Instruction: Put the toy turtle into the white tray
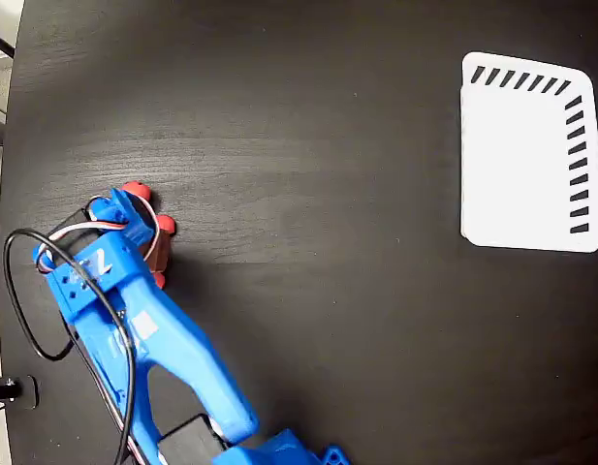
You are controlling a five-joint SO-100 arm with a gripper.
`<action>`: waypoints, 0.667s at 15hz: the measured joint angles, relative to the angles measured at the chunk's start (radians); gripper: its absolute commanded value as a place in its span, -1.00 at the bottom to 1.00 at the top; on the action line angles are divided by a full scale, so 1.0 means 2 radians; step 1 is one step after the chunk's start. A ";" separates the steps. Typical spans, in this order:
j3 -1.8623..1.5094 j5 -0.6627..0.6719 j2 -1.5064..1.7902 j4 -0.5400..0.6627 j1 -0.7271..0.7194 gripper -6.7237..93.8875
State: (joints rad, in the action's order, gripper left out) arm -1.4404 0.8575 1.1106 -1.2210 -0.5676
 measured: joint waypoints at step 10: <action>-0.021 -0.052 0.100 -0.071 0.032 -0.87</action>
State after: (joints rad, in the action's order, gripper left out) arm -1.4834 0.7532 1.3100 -1.3637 -0.5031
